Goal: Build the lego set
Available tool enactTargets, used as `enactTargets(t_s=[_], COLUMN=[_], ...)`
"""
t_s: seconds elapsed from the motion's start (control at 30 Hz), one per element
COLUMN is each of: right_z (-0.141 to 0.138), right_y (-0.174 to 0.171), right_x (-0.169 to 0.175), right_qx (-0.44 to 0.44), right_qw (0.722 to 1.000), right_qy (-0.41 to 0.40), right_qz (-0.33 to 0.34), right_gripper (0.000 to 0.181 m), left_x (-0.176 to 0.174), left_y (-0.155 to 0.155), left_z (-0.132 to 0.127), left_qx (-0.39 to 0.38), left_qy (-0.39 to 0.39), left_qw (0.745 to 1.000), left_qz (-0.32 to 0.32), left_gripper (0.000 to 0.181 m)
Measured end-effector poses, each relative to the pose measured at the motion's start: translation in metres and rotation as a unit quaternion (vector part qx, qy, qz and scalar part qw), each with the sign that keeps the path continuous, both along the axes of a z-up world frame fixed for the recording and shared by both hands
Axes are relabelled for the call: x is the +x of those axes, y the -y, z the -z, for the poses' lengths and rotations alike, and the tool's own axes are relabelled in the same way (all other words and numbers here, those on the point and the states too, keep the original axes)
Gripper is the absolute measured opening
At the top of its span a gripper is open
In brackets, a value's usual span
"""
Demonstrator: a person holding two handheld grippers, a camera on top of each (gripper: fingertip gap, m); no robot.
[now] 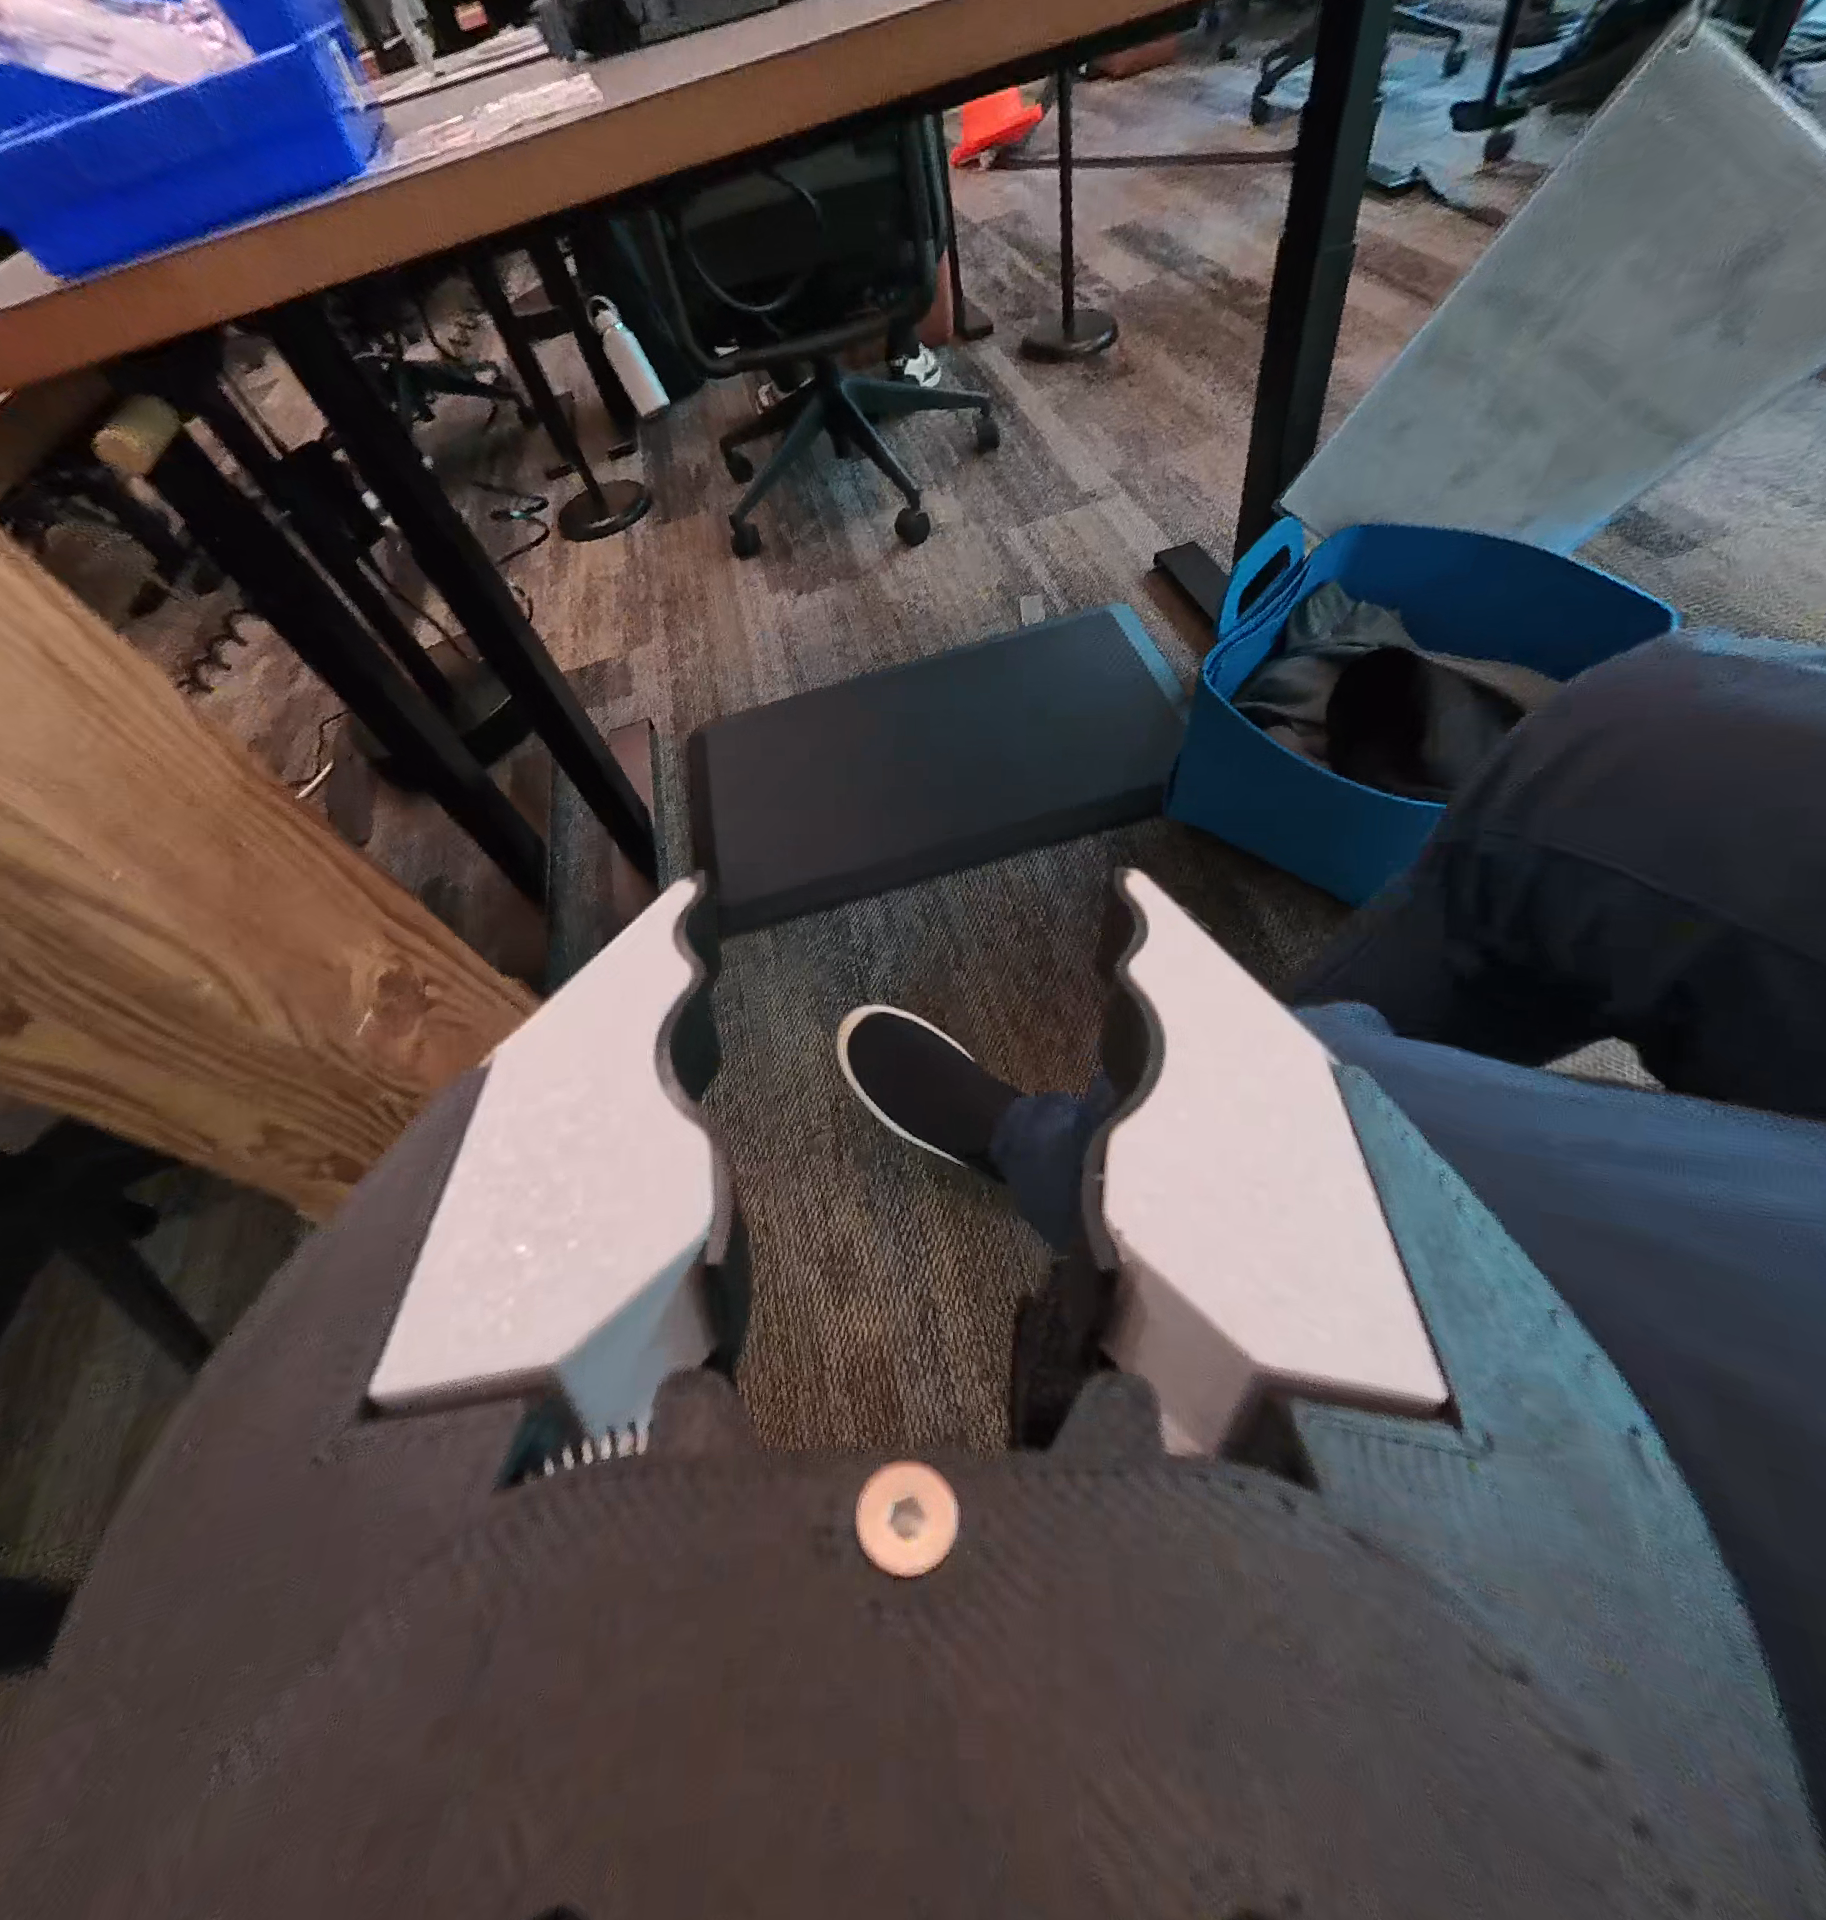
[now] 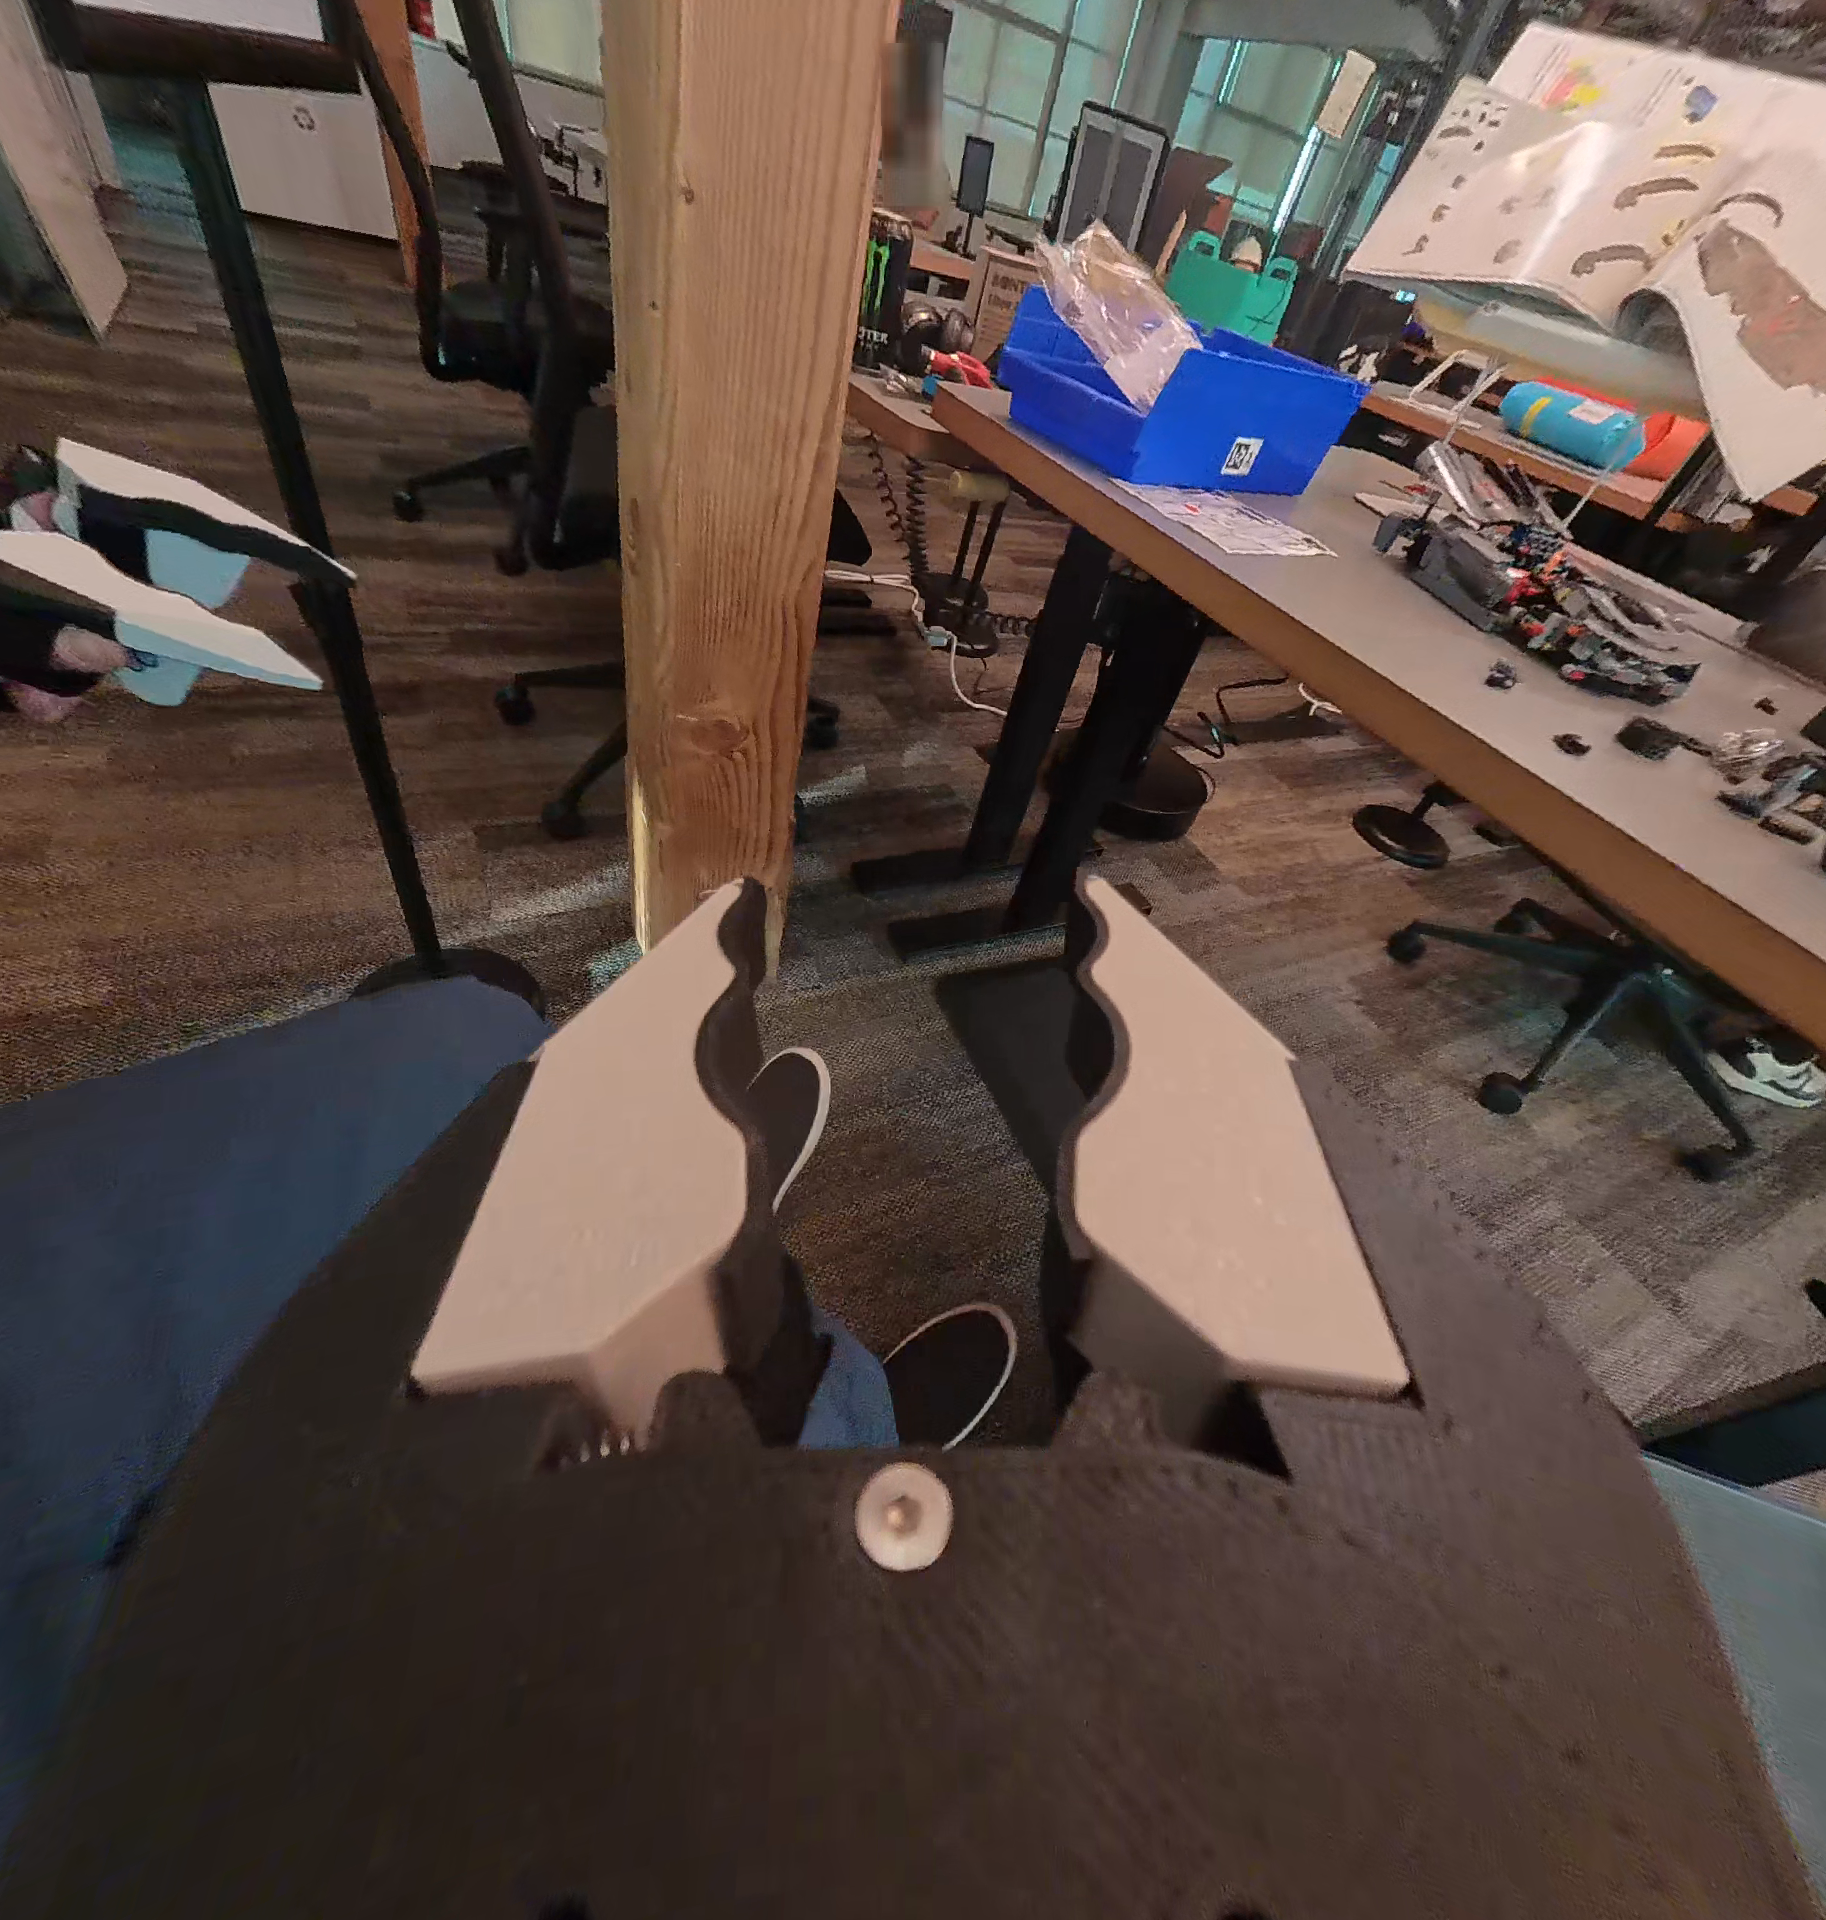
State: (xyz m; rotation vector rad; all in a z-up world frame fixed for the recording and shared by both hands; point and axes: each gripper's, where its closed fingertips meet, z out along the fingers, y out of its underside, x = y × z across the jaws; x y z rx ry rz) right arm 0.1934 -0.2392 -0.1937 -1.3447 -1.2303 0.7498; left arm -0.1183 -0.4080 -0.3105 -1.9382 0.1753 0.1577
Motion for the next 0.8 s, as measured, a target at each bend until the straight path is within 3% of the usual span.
enactTargets(t_s=[0.17,0.33,0.5,0.63,0.73,0.8], right_z=[0.017,0.030,0.040,0.038,0.021,0.011], right_y=[-0.043,-0.139,-0.223,-0.256,-0.270,-0.281], right_x=[-0.045,-0.064,-0.067,-0.059,-0.049,-0.044], right_qx=[0.001,0.005,-0.004,0.002,-0.010,-0.007], right_qw=[1.000,0.999,0.998,0.997,0.996,0.995], right_qy=[0.024,0.028,0.020,0.014,-0.011,-0.010], right_qz=[-0.015,0.023,0.061,0.078,0.086,0.099], right_gripper=[0.058,0.061,0.063,0.063,0.067,0.074], left_x=[0.007,0.001,-0.002,0.004,0.008,0.006], left_y=[-0.085,-0.190,-0.279,-0.329,-0.354,-0.366], left_z=[0.007,0.024,0.022,0.005,-0.028,-0.051], left_qx=[0.001,0.000,0.007,0.009,0.030,0.047], left_qy=[0.004,0.012,0.020,0.016,0.018,-0.005], left_qw=[0.998,0.995,0.992,0.990,0.989,0.992], left_qz=[0.056,0.095,0.126,0.143,0.141,0.117], left_gripper=[0.071,0.075,0.075,0.077,0.082,0.094])
